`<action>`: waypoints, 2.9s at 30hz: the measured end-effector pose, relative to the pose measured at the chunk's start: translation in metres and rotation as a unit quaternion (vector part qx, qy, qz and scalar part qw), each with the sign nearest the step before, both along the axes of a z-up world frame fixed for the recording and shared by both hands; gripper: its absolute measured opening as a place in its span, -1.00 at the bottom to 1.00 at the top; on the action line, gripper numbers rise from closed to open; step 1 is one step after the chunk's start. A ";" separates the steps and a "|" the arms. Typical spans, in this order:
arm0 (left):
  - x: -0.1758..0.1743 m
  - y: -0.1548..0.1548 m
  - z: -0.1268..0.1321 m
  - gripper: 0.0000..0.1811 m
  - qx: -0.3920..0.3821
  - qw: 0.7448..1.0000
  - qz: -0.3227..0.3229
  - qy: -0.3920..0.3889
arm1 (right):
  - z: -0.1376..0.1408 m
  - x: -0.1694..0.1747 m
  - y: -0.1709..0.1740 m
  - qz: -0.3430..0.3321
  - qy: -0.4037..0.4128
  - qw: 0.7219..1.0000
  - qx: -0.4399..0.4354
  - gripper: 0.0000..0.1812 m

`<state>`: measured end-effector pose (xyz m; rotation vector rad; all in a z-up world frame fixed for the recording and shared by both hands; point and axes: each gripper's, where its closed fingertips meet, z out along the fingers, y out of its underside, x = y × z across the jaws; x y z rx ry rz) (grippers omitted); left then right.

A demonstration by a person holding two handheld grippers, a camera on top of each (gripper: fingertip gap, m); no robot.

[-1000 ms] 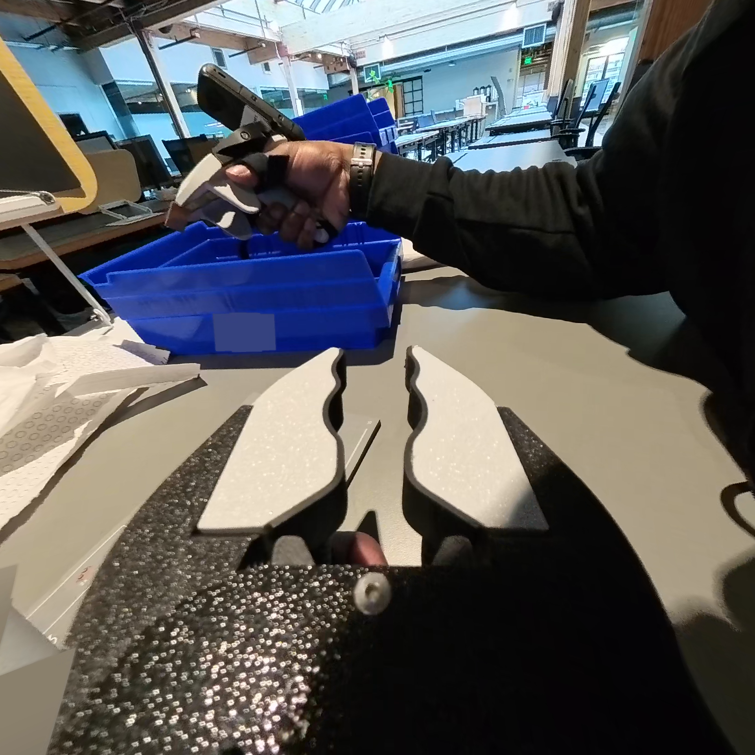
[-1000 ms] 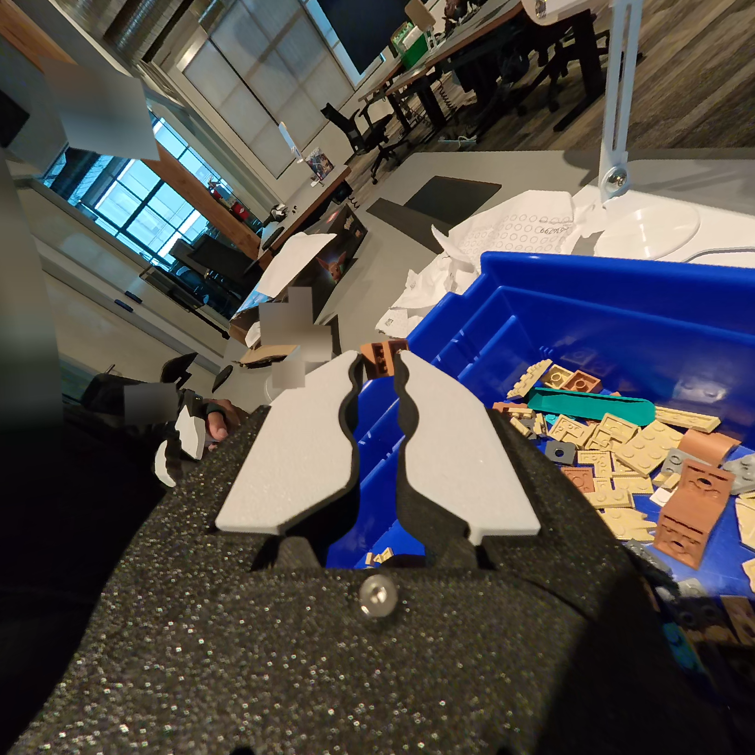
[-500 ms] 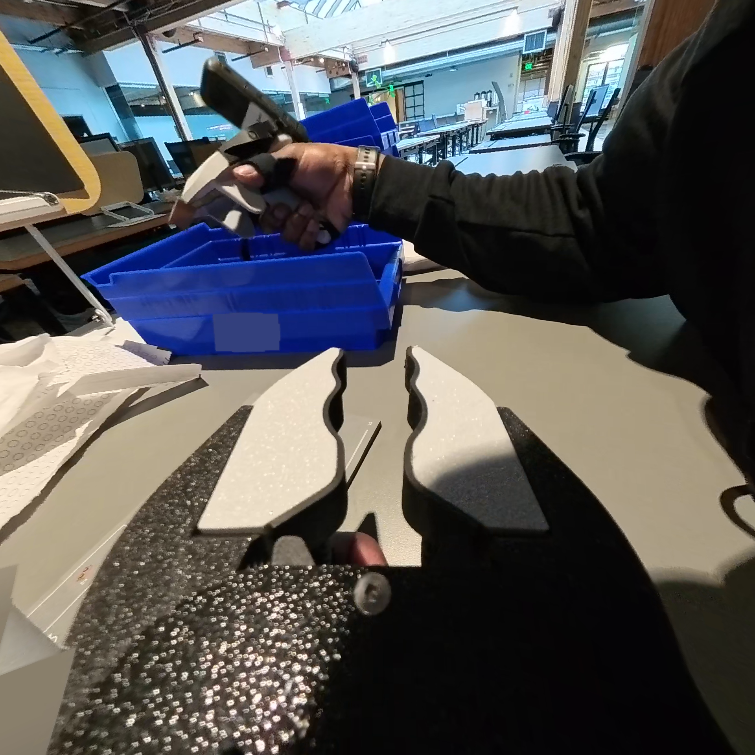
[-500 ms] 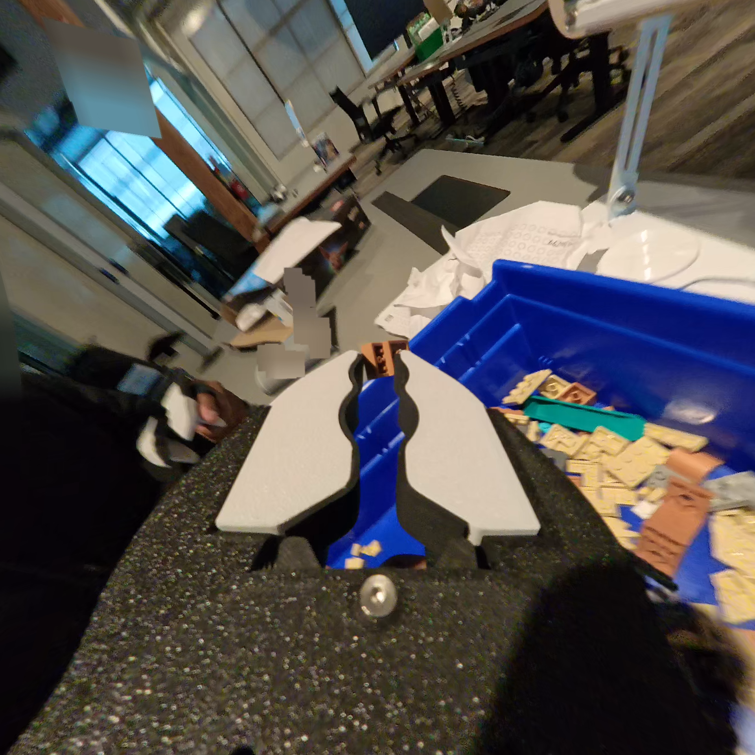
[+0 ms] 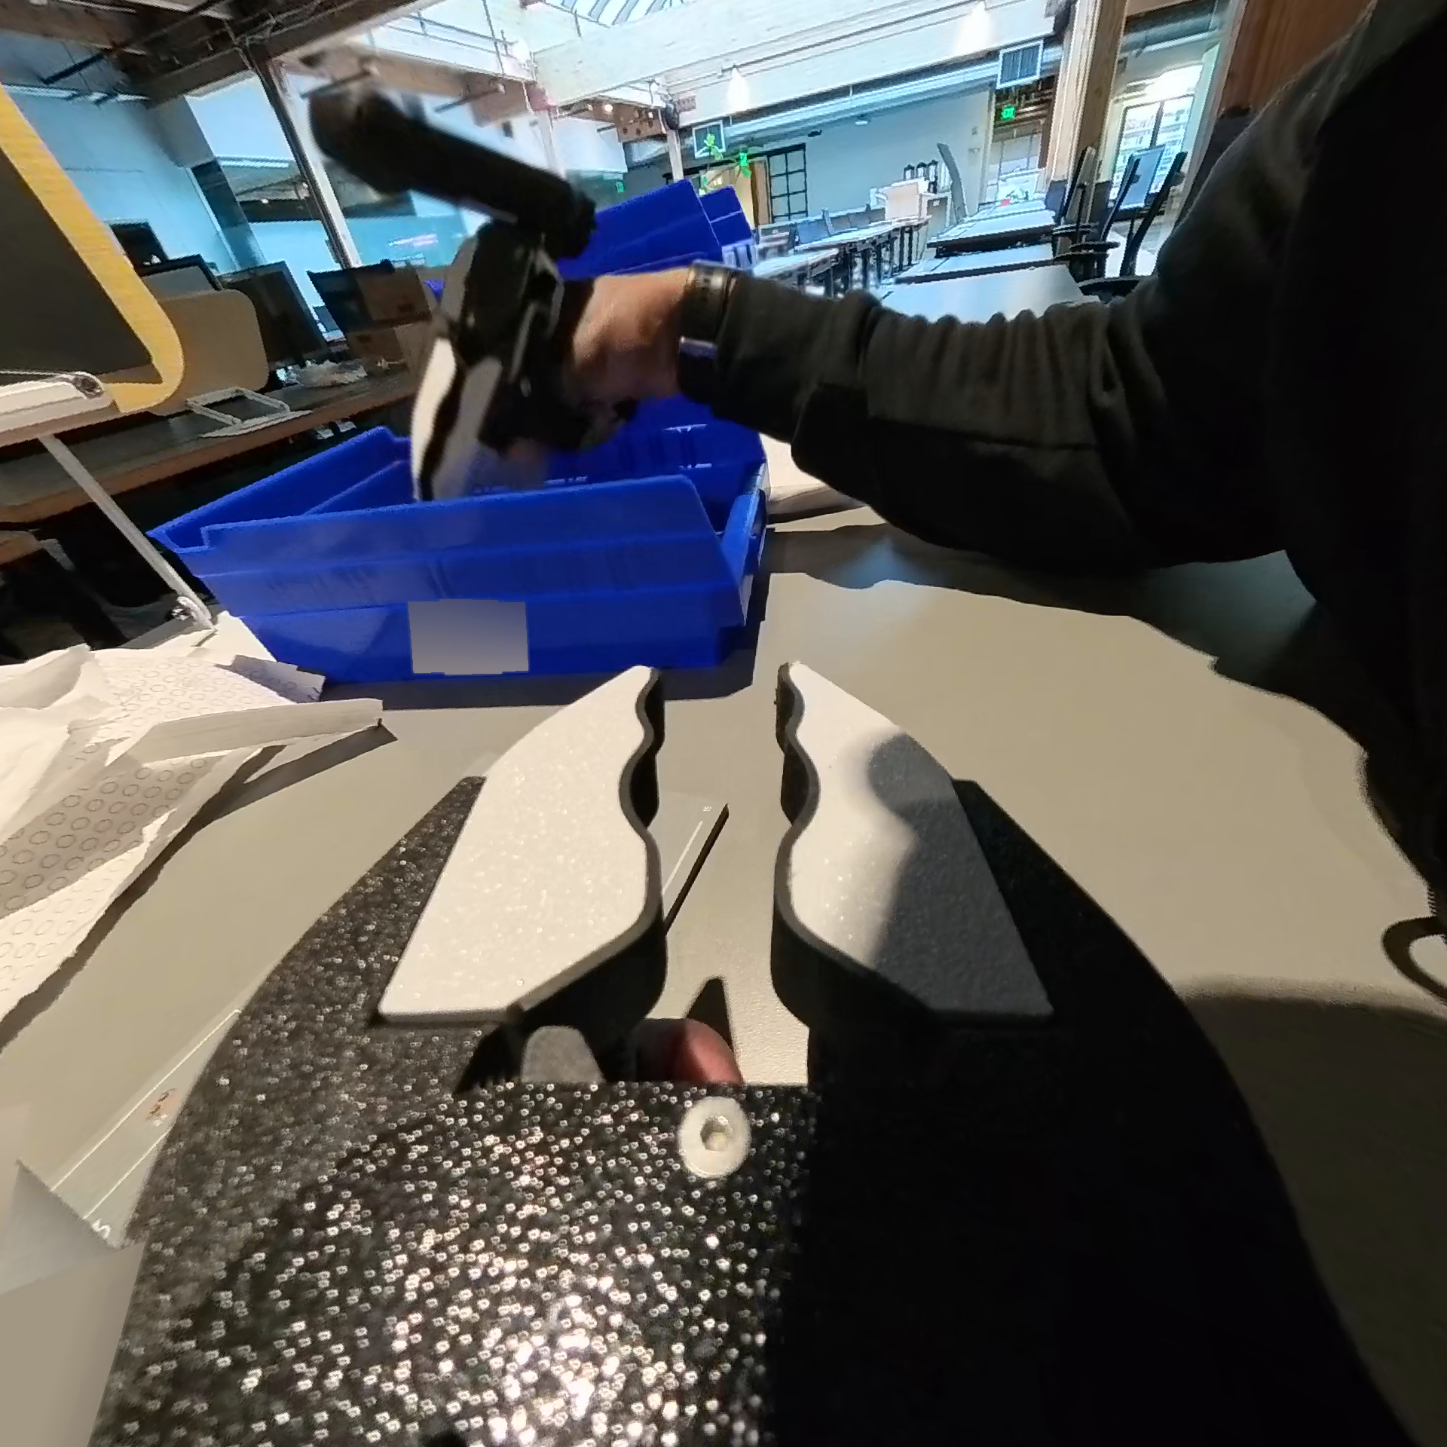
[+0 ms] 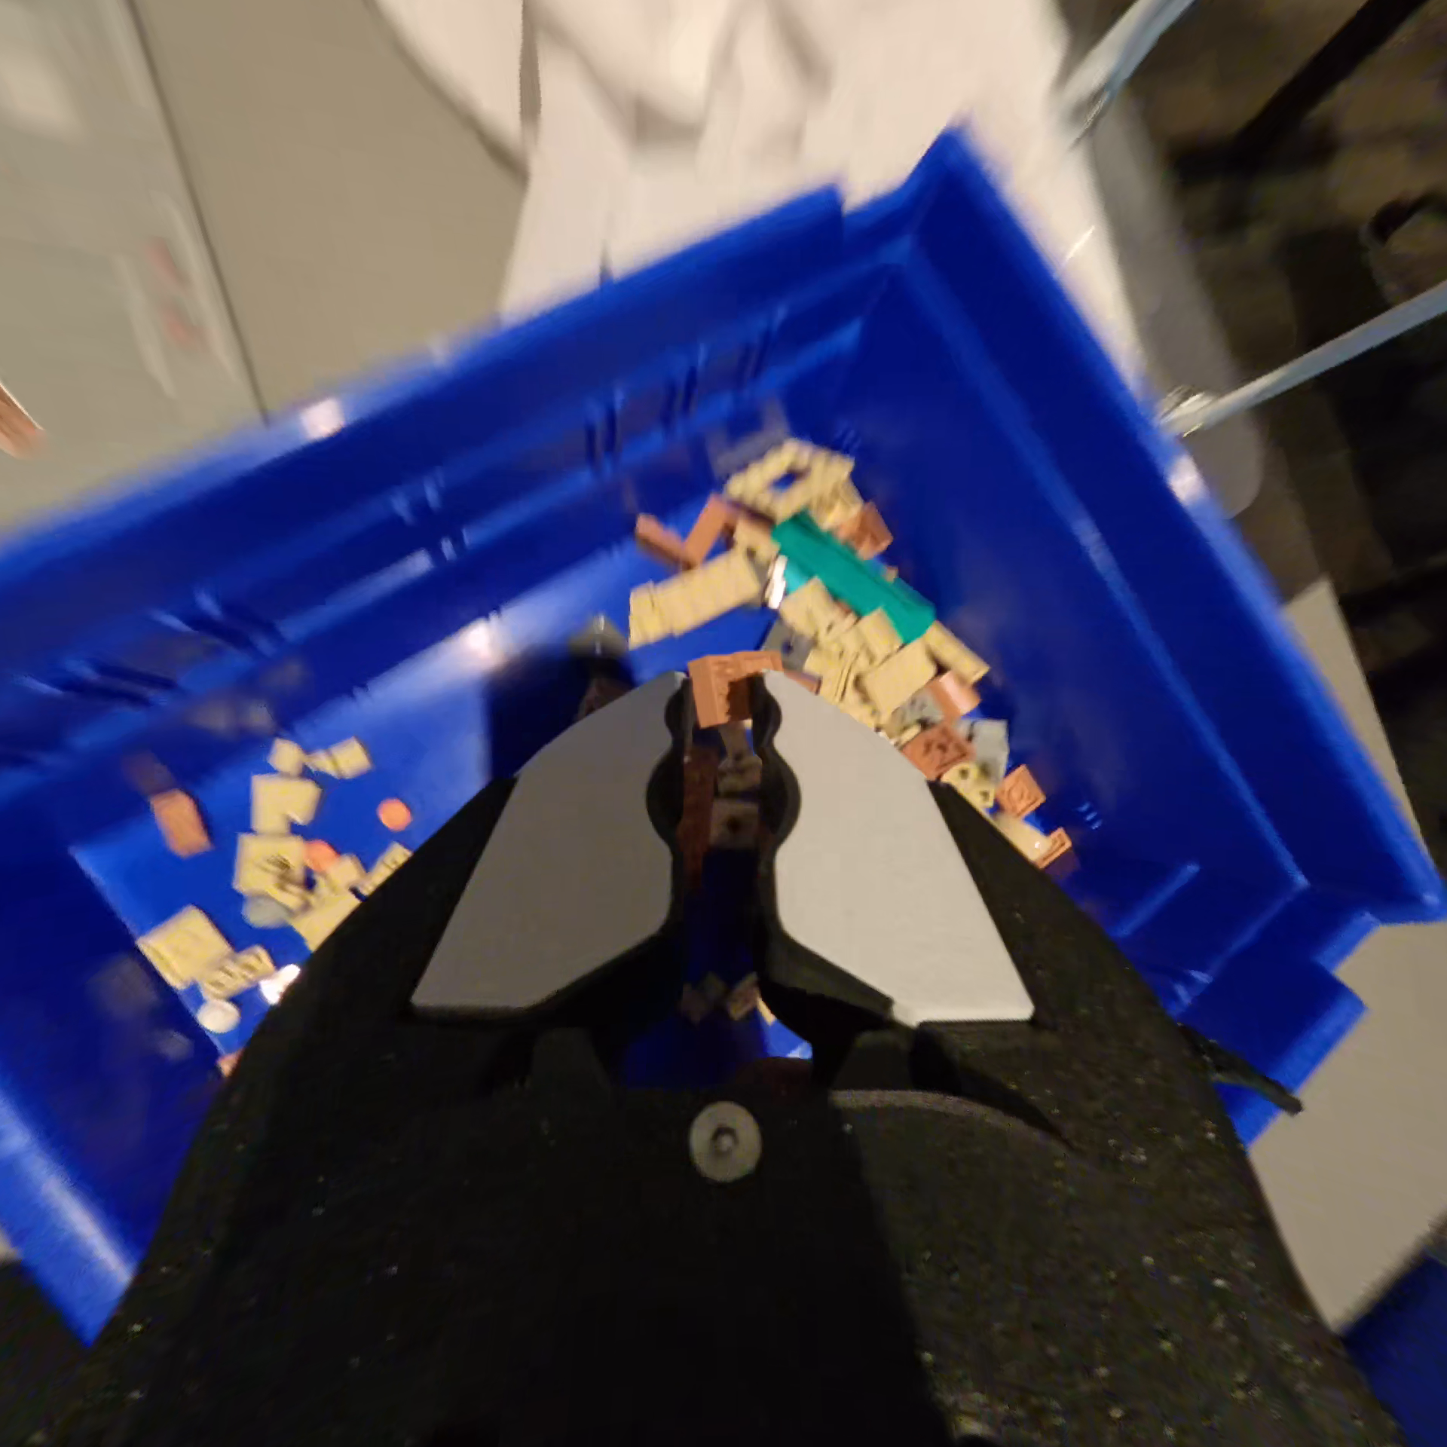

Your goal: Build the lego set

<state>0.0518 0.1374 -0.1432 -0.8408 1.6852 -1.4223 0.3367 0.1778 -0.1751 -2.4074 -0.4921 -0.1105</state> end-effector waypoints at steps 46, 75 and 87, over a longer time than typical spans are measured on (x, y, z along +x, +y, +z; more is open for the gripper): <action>0.000 0.002 0.001 -0.71 -0.005 1.000 0.003 -0.001 | -0.043 -0.006 -0.018 0.026 -0.043 0.991 -0.126 -0.59; 0.006 0.012 0.008 -0.72 -0.042 0.999 0.013 -0.010 | 0.032 0.023 0.014 -0.107 0.024 0.994 -0.003 -0.66; 0.045 -0.013 0.030 -0.72 -0.067 0.997 0.022 -0.024 | 0.053 0.036 0.004 -0.092 0.063 0.992 0.056 -0.65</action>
